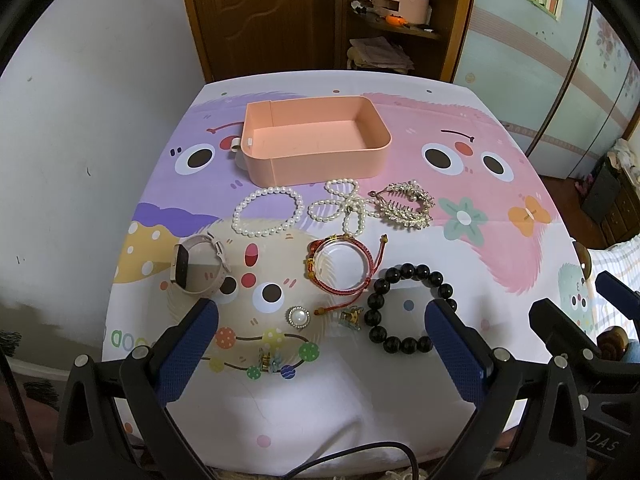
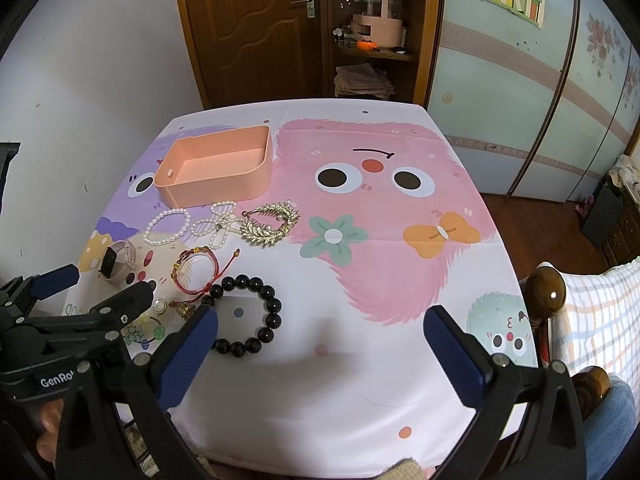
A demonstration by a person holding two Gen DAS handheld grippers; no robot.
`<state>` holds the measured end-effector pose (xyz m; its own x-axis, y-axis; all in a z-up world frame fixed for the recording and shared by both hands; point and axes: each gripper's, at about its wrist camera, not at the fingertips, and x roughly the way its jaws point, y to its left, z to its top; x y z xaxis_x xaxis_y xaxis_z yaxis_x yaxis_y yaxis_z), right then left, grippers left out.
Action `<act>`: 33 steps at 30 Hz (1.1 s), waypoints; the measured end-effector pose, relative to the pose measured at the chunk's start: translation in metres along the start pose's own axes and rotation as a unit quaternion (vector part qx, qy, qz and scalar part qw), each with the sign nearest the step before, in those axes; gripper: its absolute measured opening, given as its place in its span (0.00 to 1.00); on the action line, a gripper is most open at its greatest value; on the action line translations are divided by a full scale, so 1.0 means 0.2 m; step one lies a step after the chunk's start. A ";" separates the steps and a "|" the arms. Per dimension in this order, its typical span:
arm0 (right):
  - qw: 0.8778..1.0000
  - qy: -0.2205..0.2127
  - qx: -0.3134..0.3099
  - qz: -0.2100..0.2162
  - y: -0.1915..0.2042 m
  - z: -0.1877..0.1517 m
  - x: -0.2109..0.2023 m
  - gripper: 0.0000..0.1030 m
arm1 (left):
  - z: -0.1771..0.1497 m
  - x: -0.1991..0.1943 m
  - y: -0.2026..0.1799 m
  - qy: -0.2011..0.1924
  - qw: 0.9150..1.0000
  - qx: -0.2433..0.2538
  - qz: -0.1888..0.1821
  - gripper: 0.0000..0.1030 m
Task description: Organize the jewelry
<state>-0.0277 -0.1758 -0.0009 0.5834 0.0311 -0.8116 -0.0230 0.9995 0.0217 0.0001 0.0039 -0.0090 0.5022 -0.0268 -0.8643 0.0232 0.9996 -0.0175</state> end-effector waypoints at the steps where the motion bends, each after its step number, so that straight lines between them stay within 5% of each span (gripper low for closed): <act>1: 1.000 0.000 0.000 0.000 0.00 0.00 0.00 1.00 | 0.00 0.00 -0.01 0.000 1.000 0.000 0.000 0.99; 33: 0.999 -0.022 -0.027 0.022 0.14 -0.01 -0.07 1.00 | -0.04 -0.10 0.19 -0.018 1.000 -0.021 0.003 0.99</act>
<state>-0.0382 -0.1475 0.0092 0.6166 0.0764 -0.7835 -0.0923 0.9954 0.0244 -0.0161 0.0433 0.0034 0.5330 -0.0209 -0.8458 -0.0148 0.9993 -0.0340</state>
